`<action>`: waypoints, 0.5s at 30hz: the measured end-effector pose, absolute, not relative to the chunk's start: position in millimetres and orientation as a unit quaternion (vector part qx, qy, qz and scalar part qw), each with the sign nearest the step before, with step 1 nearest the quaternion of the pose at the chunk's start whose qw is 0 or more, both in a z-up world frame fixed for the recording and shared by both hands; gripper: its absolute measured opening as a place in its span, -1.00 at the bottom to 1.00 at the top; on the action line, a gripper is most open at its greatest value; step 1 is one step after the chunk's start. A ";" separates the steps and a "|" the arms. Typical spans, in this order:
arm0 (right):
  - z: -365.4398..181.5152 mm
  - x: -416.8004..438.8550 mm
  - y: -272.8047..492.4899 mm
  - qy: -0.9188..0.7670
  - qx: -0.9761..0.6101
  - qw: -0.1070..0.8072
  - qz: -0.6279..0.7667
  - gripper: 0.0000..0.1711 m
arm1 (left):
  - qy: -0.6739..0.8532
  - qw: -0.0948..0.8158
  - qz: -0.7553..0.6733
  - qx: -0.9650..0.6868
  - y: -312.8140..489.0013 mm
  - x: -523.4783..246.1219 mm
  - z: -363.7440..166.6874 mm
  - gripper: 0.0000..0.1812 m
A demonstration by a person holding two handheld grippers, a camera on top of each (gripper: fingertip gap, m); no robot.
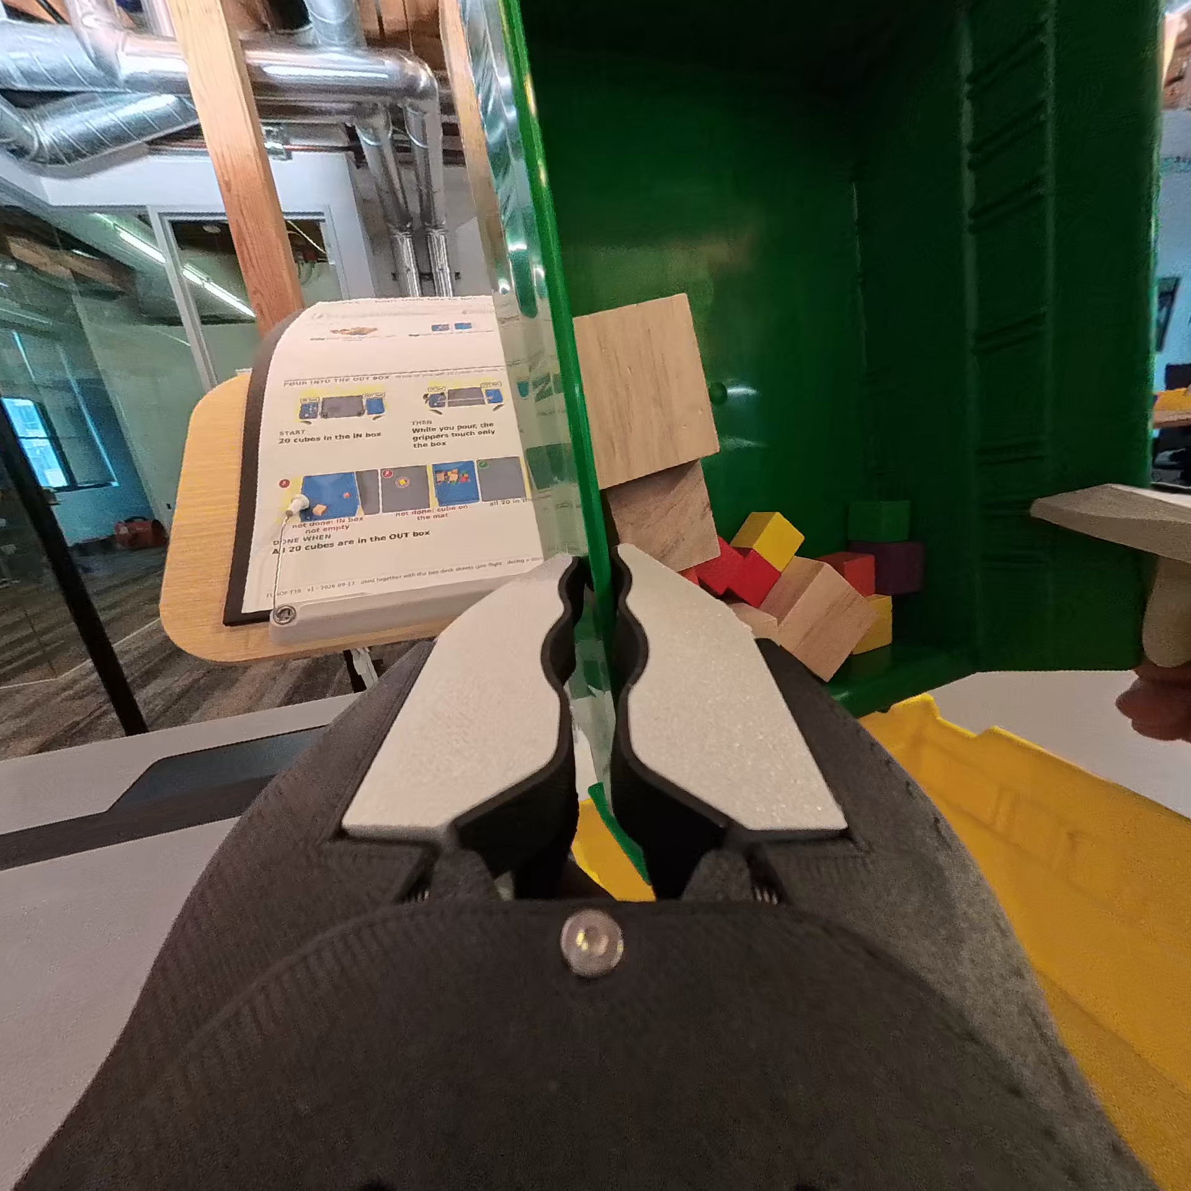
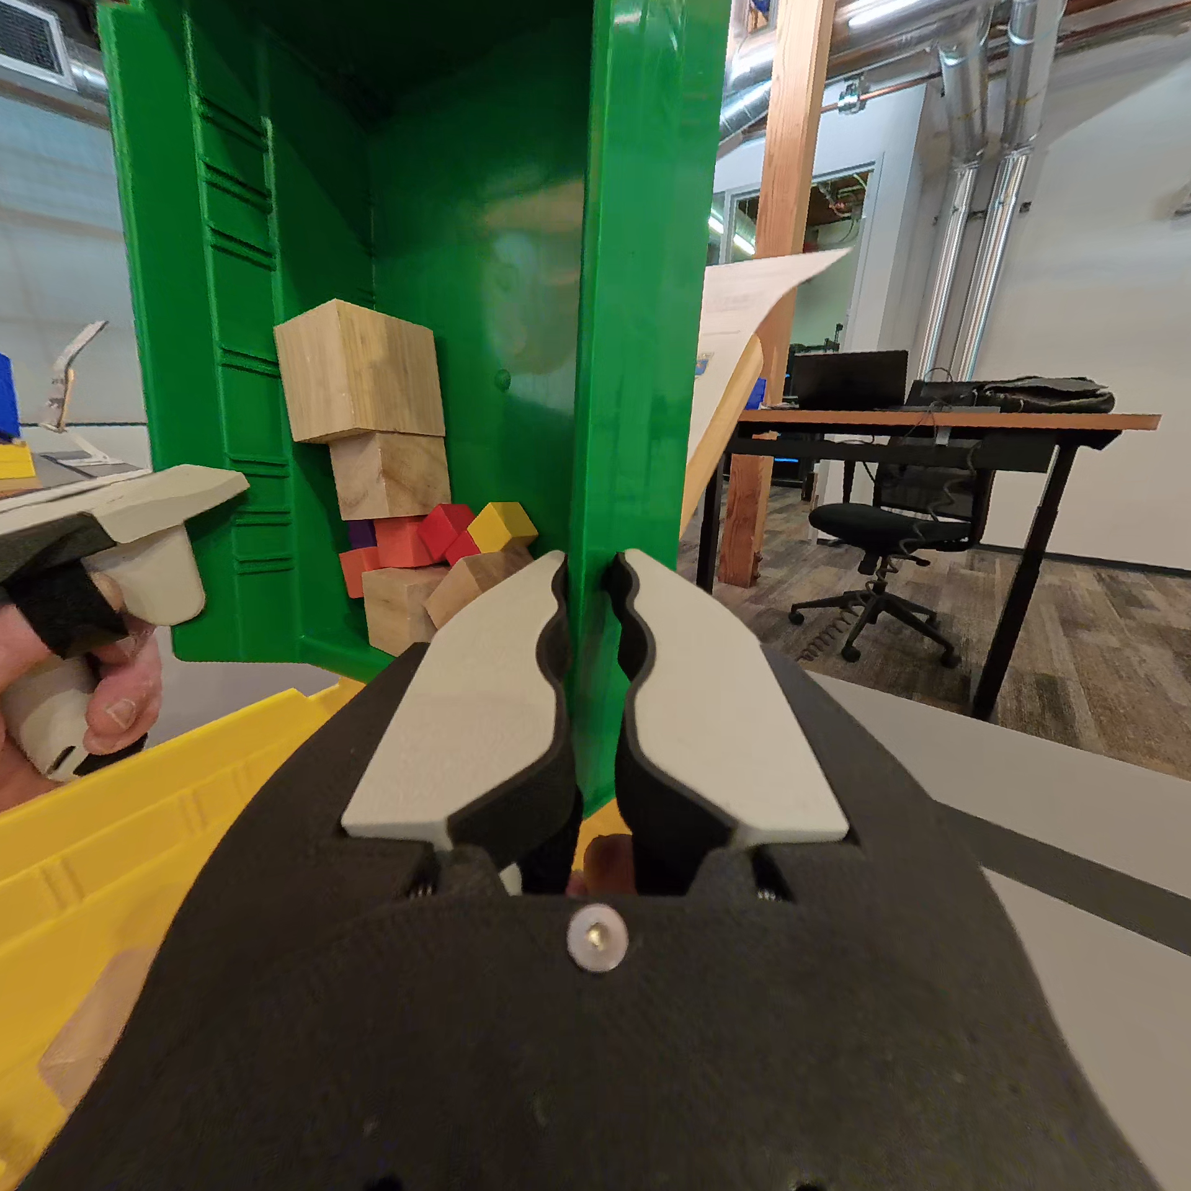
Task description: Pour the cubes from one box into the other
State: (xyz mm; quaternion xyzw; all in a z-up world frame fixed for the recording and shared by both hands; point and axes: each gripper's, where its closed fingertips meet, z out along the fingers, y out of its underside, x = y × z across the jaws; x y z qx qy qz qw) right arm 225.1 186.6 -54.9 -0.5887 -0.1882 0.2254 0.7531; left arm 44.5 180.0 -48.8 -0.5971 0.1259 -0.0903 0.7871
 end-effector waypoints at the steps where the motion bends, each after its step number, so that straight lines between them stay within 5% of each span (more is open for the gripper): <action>1: -50.0 224.7 183.2 -0.189 -0.581 0.759 0.225 -0.94 | 0.123 0.791 -0.092 -0.592 177.7 43.9 -45.7 -0.93; 15: -38.9 222.8 185.3 -0.197 -0.553 0.775 0.232 -0.94 | 0.128 0.804 -0.080 -0.575 178.3 43.6 -35.7 -0.93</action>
